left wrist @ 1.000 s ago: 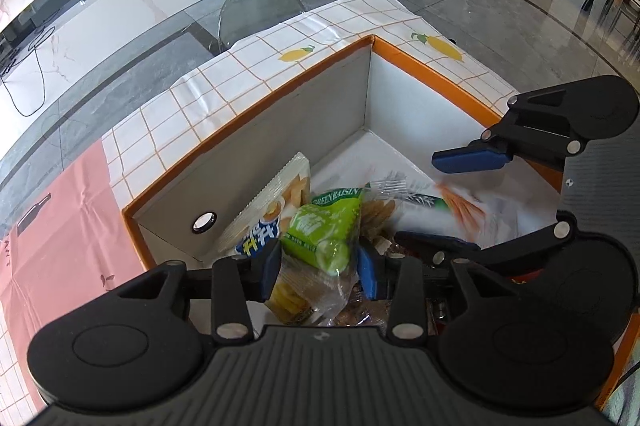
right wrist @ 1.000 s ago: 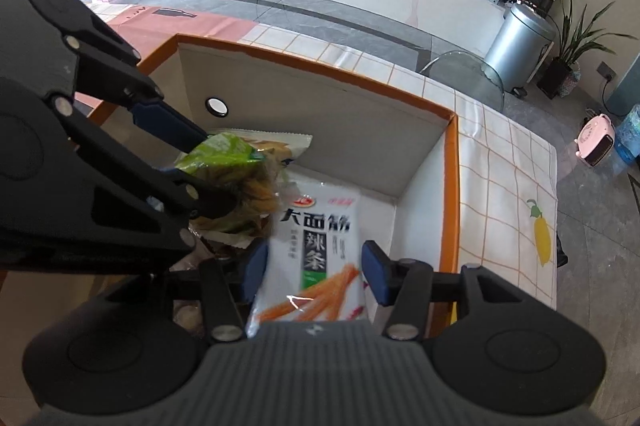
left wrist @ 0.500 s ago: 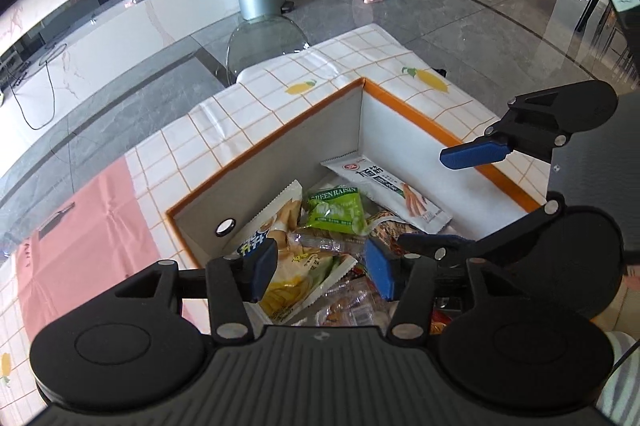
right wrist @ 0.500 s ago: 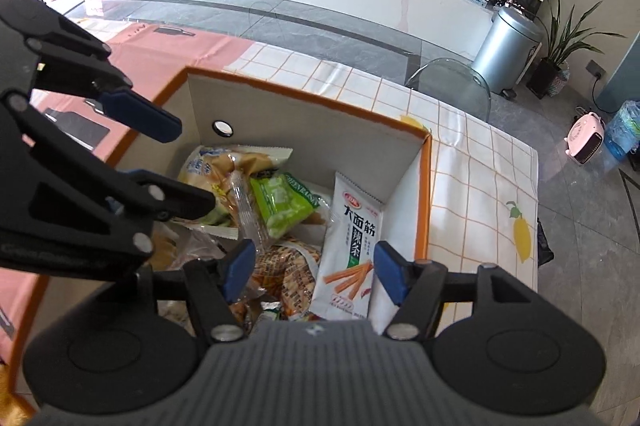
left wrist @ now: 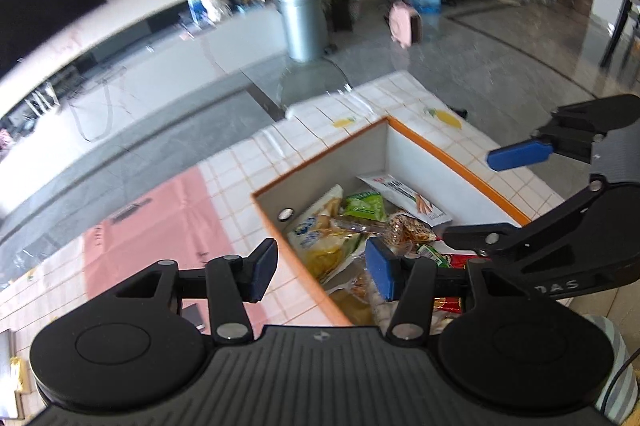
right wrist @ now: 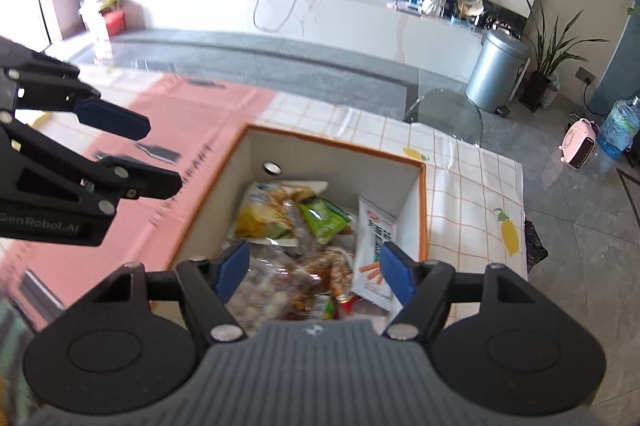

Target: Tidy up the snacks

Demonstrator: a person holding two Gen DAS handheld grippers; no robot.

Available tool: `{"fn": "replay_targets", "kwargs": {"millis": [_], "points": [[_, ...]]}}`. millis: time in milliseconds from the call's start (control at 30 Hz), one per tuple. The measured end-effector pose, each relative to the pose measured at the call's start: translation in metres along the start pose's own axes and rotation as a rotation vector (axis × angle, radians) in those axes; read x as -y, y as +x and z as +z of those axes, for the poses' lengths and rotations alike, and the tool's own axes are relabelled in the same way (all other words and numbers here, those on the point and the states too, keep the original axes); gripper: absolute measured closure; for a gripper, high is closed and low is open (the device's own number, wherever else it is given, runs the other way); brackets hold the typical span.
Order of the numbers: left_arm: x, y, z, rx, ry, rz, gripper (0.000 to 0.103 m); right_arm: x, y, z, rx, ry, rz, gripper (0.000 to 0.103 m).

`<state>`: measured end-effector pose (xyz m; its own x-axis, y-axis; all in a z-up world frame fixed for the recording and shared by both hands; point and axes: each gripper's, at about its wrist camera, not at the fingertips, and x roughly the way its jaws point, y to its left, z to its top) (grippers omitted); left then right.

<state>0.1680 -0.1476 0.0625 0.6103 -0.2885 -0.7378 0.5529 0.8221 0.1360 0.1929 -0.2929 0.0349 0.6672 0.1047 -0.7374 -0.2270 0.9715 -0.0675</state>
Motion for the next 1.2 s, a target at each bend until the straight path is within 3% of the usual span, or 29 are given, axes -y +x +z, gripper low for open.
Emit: {"fn": "replay_targets", "kwargs": {"millis": [200, 533, 700, 900, 1200], "points": [[-0.004, -0.055, -0.032, 0.131, -0.049, 0.056, 0.042, -0.029, -0.046, -0.018, 0.082, 0.025, -0.004, 0.026], [-0.009, -0.108, -0.093, 0.243, -0.200, 0.162, 0.035, -0.083, -0.104, -0.065, 0.255, 0.088, -0.075, 0.021], [-0.006, -0.115, -0.129, 0.260, -0.246, 0.203, 0.027, -0.122, -0.117, -0.094, 0.341, 0.064, -0.169, 0.018], [-0.011, -0.123, -0.162, 0.271, -0.299, 0.288, 0.022, -0.160, -0.115, -0.124, 0.382, 0.072, -0.208, 0.016], [-0.029, -0.113, -0.201, 0.195, -0.410, 0.290, 0.019, -0.193, -0.094, -0.148, 0.345, 0.073, -0.180, 0.015]]}}
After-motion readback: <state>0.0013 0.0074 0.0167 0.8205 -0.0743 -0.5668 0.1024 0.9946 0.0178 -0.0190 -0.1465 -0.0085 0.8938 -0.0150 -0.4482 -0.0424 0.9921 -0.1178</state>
